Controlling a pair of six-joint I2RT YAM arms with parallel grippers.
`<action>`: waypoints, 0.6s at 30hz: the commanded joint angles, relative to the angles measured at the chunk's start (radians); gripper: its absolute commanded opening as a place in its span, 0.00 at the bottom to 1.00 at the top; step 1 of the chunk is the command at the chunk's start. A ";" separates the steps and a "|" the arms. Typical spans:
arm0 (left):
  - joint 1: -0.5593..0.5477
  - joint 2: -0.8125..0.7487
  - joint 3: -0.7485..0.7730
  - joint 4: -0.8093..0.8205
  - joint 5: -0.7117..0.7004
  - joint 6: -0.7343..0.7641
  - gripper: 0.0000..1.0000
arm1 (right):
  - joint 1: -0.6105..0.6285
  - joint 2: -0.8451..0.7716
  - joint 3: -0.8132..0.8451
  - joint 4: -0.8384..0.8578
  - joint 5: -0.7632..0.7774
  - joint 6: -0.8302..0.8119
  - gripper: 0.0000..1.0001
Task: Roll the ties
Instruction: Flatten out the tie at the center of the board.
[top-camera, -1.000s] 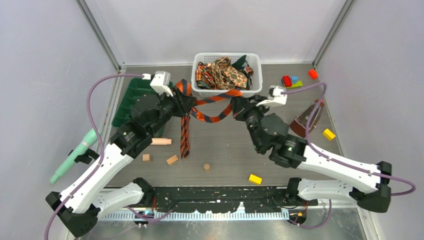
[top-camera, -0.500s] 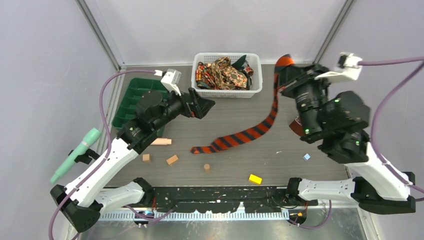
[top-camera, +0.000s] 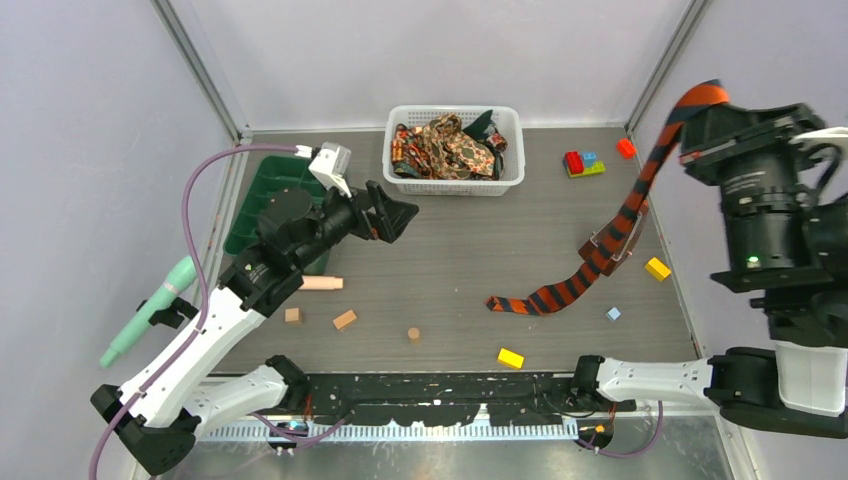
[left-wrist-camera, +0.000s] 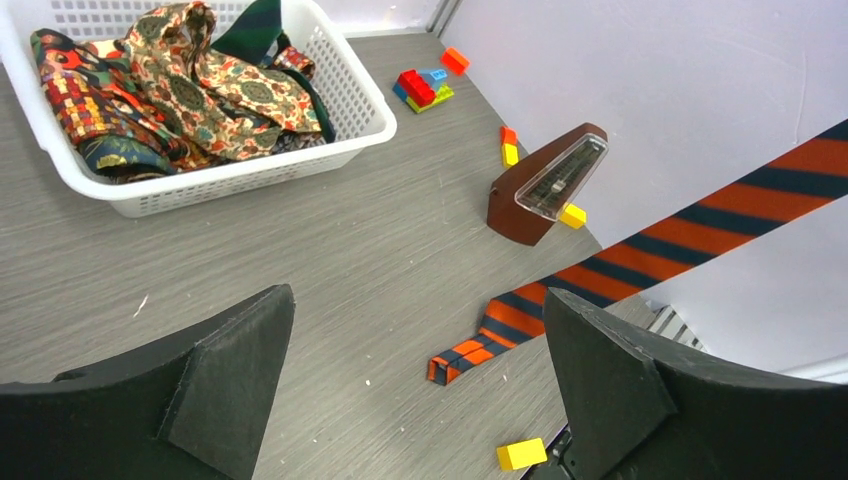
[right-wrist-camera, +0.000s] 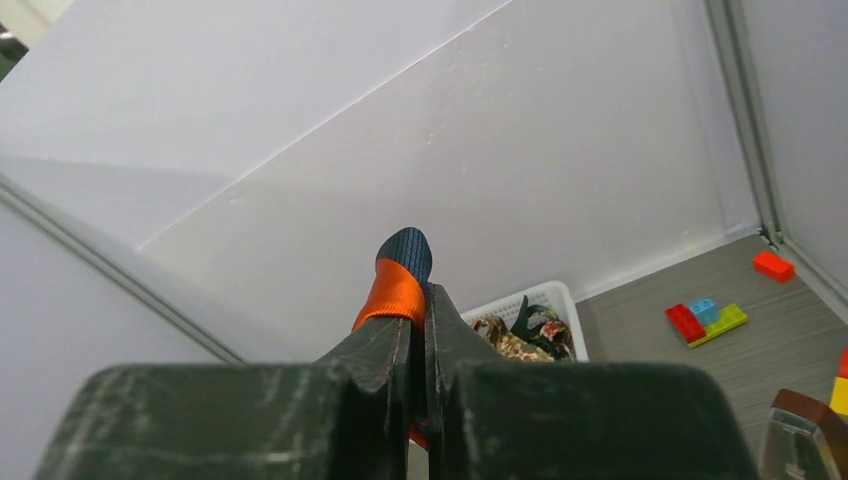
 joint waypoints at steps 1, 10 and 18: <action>0.004 -0.011 0.022 -0.011 -0.014 0.029 0.98 | 0.001 0.036 0.136 -0.028 0.125 -0.157 0.00; 0.005 0.018 0.042 -0.022 0.033 0.061 0.93 | 0.001 0.070 0.242 0.152 0.305 -0.520 0.00; -0.020 0.108 0.179 -0.035 0.209 0.144 0.85 | 0.001 0.247 0.269 0.145 0.403 -0.662 0.00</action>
